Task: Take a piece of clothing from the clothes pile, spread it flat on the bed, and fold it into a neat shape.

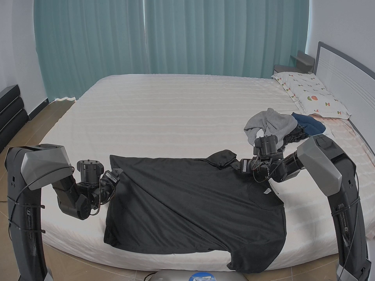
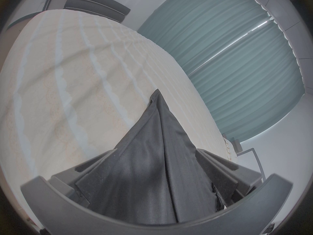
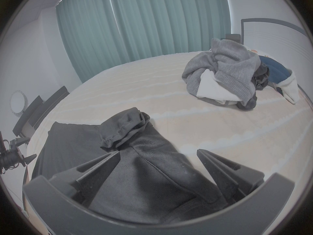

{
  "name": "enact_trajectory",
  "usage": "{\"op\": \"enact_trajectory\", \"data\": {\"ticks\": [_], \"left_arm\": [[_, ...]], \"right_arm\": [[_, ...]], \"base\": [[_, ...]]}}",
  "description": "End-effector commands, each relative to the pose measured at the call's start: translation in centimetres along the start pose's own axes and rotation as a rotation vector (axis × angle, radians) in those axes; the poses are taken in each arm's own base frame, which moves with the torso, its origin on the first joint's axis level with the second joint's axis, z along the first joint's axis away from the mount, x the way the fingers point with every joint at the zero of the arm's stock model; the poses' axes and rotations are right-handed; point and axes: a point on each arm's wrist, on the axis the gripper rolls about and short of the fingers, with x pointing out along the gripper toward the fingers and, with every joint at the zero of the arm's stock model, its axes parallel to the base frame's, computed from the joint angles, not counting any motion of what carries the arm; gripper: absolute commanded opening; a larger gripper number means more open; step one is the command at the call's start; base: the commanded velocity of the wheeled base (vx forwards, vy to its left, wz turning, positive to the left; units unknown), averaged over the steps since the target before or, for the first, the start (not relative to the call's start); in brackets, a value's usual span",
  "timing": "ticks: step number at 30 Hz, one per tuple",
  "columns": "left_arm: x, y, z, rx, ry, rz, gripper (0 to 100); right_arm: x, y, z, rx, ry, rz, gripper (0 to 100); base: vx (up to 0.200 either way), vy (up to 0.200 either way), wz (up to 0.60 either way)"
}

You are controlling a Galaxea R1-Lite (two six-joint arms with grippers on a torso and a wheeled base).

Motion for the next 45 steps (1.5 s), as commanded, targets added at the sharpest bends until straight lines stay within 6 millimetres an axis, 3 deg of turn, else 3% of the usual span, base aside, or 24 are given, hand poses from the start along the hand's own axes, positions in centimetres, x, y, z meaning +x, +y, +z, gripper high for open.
{"op": "enact_trajectory", "data": {"ticks": [1, 3, 4, 10, 16, 24, 32, 45], "left_arm": [[-0.2, 0.1, -0.1, -0.002, 0.006, 0.003, 100], [-0.2, 0.1, -0.1, -0.016, 0.008, 0.003, 100], [-0.2, 0.0, 0.0, -0.019, 0.006, 0.0, 100], [-0.2, 0.0, 0.0, -0.019, 0.006, 0.0, 100], [-0.2, 0.0, 0.0, -0.021, 0.006, 0.0, 100], [-0.2, 0.1, -0.1, -0.019, 0.008, 0.003, 100], [-0.2, 0.1, -0.1, -0.017, 0.007, 0.001, 100], [-0.1, 0.1, -0.2, -0.017, 0.007, 0.003, 100]], "right_arm": [[2.0, 0.4, -1.3, -0.014, 0.021, -0.012, 100], [2.6, 0.3, -1.5, -0.017, 0.029, -0.032, 100], [2.8, 0.3, -1.5, -0.017, 0.03, -0.036, 0], [3.1, 0.1, -1.2, -0.014, 0.02, -0.039, 0], [3.6, -0.3, 0.6, 0.017, -0.06, -0.067, 0], [3.6, -2.8, 3.1, 0.097, -0.141, -0.118, 0], [4.5, -5.3, 2.0, 0.215, -0.126, -0.151, 0], [4.3, -8.7, 2.7, 0.294, -0.175, -0.19, 0]], "base": [[0.0, 0.0, 0.0], [0.0, 0.0, 0.0], [0.0, 0.0, 0.0], [0.0, 0.0, 0.0], [0.0, 0.0, 0.0], [0.0, 0.0, 0.0], [0.0, 0.0, 0.0], [0.0, 0.0, 0.0]]}}
